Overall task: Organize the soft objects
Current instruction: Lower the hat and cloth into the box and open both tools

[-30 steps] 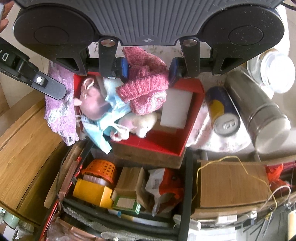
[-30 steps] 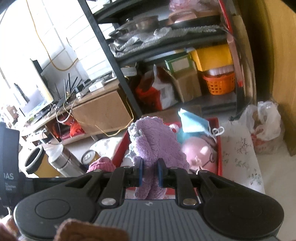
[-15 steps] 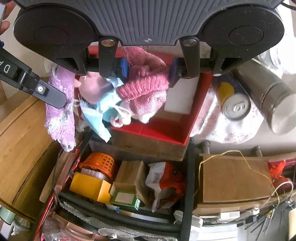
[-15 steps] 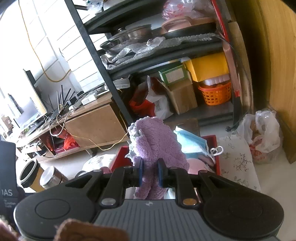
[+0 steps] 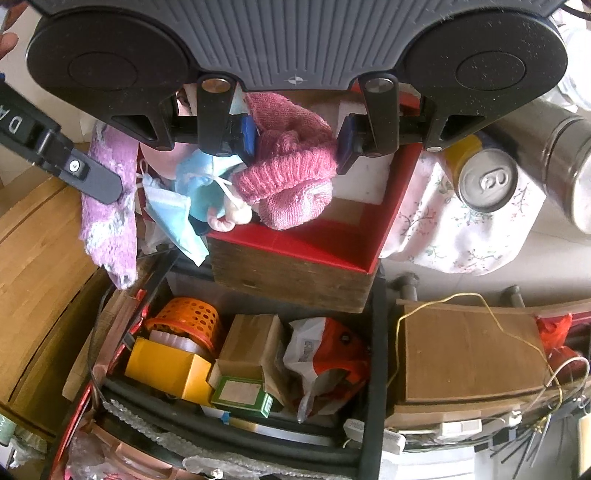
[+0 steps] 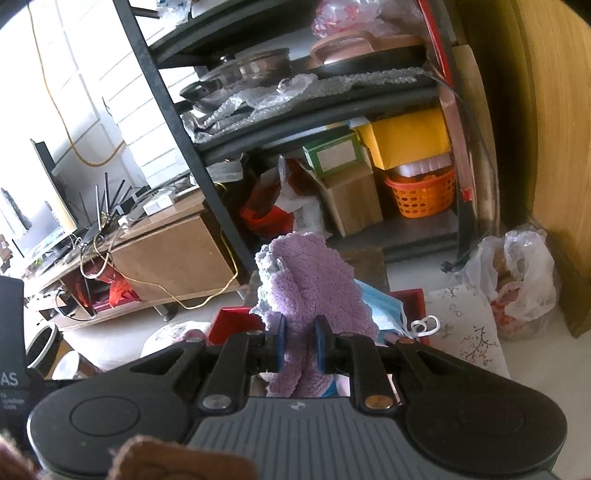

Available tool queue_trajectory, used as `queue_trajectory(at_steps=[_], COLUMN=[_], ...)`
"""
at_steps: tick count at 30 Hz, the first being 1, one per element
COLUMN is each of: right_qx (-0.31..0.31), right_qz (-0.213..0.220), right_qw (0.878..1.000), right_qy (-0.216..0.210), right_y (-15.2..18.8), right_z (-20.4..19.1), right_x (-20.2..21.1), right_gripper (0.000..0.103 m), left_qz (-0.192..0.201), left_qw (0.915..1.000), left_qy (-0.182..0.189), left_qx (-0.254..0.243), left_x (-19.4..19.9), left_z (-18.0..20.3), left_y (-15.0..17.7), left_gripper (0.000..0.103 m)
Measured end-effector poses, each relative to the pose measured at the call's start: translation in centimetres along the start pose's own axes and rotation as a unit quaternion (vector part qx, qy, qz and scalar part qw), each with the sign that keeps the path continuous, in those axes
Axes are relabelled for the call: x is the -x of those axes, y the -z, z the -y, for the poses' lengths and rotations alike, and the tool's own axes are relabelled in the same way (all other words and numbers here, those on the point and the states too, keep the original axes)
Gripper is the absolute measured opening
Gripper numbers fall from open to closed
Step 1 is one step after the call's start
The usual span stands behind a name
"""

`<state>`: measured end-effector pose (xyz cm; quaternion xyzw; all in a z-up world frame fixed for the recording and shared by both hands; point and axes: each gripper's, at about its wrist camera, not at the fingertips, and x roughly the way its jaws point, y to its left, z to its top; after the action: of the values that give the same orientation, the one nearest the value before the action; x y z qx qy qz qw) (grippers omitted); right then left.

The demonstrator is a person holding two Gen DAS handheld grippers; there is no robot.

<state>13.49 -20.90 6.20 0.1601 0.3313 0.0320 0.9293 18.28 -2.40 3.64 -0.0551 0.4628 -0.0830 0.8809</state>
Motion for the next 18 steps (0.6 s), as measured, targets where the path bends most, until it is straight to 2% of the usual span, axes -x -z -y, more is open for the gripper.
queue_trajectory(at_steps=[8, 11, 13, 15, 18], right_qx=[0.019, 0.034, 0.032, 0.022, 0.007], right_qz=[-0.004, -0.008, -0.019, -0.027, -0.029], right_qw=[1.000, 0.999, 0.999, 0.999, 0.999], right_qy=[0.023, 0.035, 0.035, 0.029, 0.025], right_y=[-0.3, -0.1, 0.1, 0.3, 0.4], right_z=[0.4, 0.3, 0.4, 0.7, 1.1], right_x=[-2.4, -3.5, -4.5, -5.1, -5.2], right_gripper=[0.000, 0.000, 0.000, 0.011, 0.015], left_qz=[0.000, -0.006, -0.010, -0.012, -0.012], left_qw=[0.9999, 0.9997, 0.9996, 0.9995, 0.9996], left_qy=[-0.013, -0.020, -0.022, -0.025, -0.025], left_qx=[-0.004, -0.011, -0.013, -0.013, -0.010], left_x=[-1.7, -2.7, -3.2, -3.3, -3.0], left_z=[0.0, 0.1, 0.1, 0.1, 0.0], left_y=[-0.8, -0.9, -0.9, -0.9, -0.8], left_gripper=[0.044, 0.051, 0.060, 0.063, 0.066])
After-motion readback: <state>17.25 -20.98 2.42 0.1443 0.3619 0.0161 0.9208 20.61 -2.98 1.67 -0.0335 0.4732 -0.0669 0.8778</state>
